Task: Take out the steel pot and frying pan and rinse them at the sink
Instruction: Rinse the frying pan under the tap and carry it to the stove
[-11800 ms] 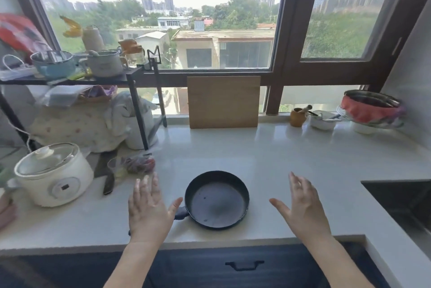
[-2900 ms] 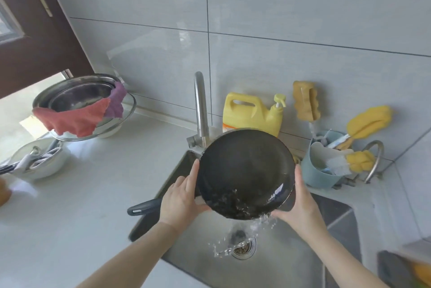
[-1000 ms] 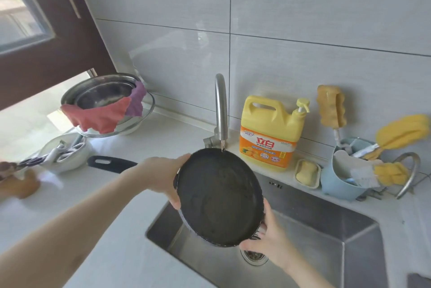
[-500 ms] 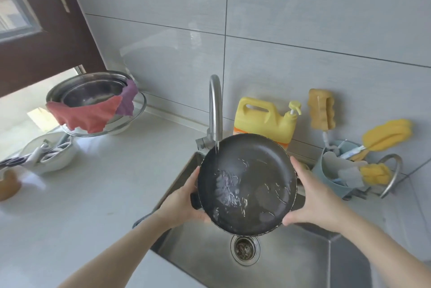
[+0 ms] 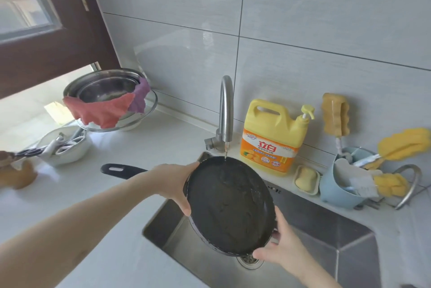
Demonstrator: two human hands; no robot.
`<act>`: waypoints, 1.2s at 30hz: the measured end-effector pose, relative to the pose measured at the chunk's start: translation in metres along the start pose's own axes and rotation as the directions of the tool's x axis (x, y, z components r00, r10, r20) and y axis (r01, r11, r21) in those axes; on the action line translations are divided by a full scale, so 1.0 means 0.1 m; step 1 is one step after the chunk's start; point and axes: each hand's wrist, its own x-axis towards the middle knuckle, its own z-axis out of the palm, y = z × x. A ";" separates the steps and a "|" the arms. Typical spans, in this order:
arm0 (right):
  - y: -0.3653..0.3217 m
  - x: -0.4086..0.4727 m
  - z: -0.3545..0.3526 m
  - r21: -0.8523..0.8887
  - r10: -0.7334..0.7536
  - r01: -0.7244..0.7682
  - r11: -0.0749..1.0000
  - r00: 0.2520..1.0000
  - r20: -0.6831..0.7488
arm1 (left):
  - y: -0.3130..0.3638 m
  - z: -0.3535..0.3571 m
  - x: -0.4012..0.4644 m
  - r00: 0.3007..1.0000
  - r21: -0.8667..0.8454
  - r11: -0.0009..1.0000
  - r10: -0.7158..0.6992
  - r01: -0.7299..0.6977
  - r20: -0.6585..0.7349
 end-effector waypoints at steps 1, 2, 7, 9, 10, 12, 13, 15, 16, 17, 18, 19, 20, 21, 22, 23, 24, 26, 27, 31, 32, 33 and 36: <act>0.01 0.02 0.05 0.026 -0.004 0.005 1.000 1.000 -0.026 | 0.01 0.01 0.00 0.998 0.062 0.998 -0.009 0.013 -0.055; 0.01 0.05 0.07 0.038 -0.005 0.006 0.999 0.999 -0.048 | 0.00 0.05 0.00 0.994 0.093 0.995 -0.009 0.019 -0.107; -0.09 0.13 -0.13 -0.051 -0.114 0.107 0.993 0.979 -0.168 | -0.03 0.43 0.08 0.950 -0.026 0.999 -0.027 0.020 -0.310; -0.12 0.12 -0.29 -0.121 -0.150 0.129 0.984 0.970 -0.190 | 0.02 0.61 0.13 0.931 -0.086 0.996 -0.048 0.018 -0.362; -0.12 0.09 -0.36 -0.151 -0.157 0.128 0.980 0.968 -0.195 | 0.05 0.68 0.16 0.925 -0.109 0.994 -0.051 0.011 -0.376; -0.10 0.03 -0.50 -0.205 -0.160 0.115 0.972 0.962 -0.219 | 0.14 0.79 0.21 0.914 -0.135 0.991 -0.042 -0.014 -0.403; -0.08 0.00 -0.57 -0.224 -0.158 0.105 0.969 0.959 -0.236 | 0.20 0.83 0.23 0.905 -0.139 0.990 -0.032 -0.030 -0.424; -0.03 -0.07 -0.67 -0.251 -0.172 0.105 0.962 0.949 -0.263 | 0.31 0.92 0.27 0.883 -0.138 0.988 -0.008 -0.064 -0.469; -0.03 -0.11 -0.71 -0.264 -0.186 0.112 0.958 0.943 -0.275 | 0.36 0.96 0.28 0.867 -0.142 0.986 0.007 -0.089 -0.498; 0.00 -0.14 -0.75 -0.281 -0.201 0.116 0.953 0.933 -0.297 | 0.40 0.99 0.30 0.850 -0.148 0.982 0.018 -0.113 -0.527; 0.01 -0.16 -0.78 -0.294 -0.216 0.121 0.948 0.924 -0.317 | 0.44 1.00 0.31 0.826 -0.150 0.979 0.029 -0.137 -0.562; 0.01 -0.19 -0.80 -0.307 -0.232 0.125 0.943 0.912 -0.339 | 0.46 1.02 0.33 0.795 -0.134 0.978 0.045 -0.158 -0.605; 0.01 -0.22 -0.81 -0.327 -0.253 0.131 0.936 0.896 -0.365 | 0.49 1.02 0.34 0.746 -0.100 0.978 0.072 -0.182 -0.662; 0.01 -0.25 -0.83 -0.356 -0.286 0.142 0.924 0.874 -0.393 | 0.52 1.03 0.34 0.688 -0.065 0.978 0.092 -0.199 -0.720; 0.01 -0.27 -0.85 -0.392 -0.324 0.152 0.907 0.848 -0.420 | 0.55 1.02 0.33 0.628 -0.043 0.976 0.102 -0.211 -0.771; 0.00 -0.30 -0.86 -0.431 -0.357 0.152 0.889 0.820 -0.447 | 0.57 1.01 0.33 0.571 -0.027 0.975 0.106 -0.220 -0.814; -0.03 -0.33 -0.87 -0.468 -0.389 0.147 0.871 0.790 -0.474 | 0.60 0.98 0.33 0.518 -0.005 0.974 0.116 -0.227 -0.848; -0.10 -0.37 -0.92 -0.535 -0.457 0.139 0.833 0.717 -0.526 | 0.67 0.89 0.32 0.405 0.066 0.973 0.154 -0.222 -0.901; -0.16 -0.39 -0.95 -0.569 -0.498 0.136 0.811 0.669 -0.551 | 0.71 0.83 0.31 0.338 0.114 0.971 0.181 -0.210 -0.923; -0.37 -0.46 -1.11 -0.693 -0.661 0.112 0.712 0.440 -0.607 | 0.83 0.56 0.26 0.107 0.276 0.945 0.297 -0.174 -0.949; -0.43 -0.48 -1.15 -0.703 -0.682 0.115 0.702 0.393 -0.617 | 0.85 0.48 0.24 0.064 0.299 0.939 0.313 -0.168 -0.948; -0.50 -0.50 -1.20 -0.710 -0.700 0.124 0.694 0.349 -0.623 | 0.88 0.40 0.22 0.026 0.314 0.936 0.322 -0.161 -0.946; -0.67 -0.58 -1.31 -0.741 -0.757 0.166 0.650 0.226 -0.614 | 0.96 0.16 0.14 -0.063 0.336 0.930 0.330 -0.147 -0.942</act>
